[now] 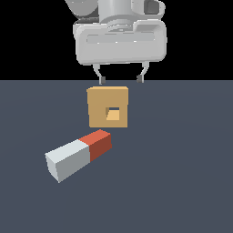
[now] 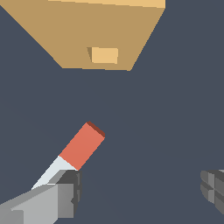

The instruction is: Insert the peg into the horizontal hole in a box.

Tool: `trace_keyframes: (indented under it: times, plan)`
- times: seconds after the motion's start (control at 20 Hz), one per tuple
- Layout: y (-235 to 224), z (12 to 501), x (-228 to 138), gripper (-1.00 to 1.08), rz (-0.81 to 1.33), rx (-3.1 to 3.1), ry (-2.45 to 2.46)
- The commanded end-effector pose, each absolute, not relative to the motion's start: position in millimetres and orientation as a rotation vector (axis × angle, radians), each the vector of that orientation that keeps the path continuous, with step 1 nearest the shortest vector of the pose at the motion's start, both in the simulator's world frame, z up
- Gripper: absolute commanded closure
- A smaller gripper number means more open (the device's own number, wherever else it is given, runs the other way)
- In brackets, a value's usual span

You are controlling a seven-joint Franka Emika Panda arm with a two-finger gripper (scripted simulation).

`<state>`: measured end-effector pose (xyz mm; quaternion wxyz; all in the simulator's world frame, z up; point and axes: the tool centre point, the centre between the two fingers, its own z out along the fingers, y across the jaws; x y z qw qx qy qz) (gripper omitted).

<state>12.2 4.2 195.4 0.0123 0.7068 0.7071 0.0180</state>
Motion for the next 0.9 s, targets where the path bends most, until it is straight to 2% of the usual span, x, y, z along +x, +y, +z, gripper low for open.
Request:
trace_keyframes:
  times: [0.0,0.45,0.85]
  plan:
    - [4,195,12,-0.92,0.056,2.203,2.204]
    - [-11,181,1,-0.92,0.049,2.295,2.112]
    - [-46,143,-34,-0.92,0.032,2.513,1.860]
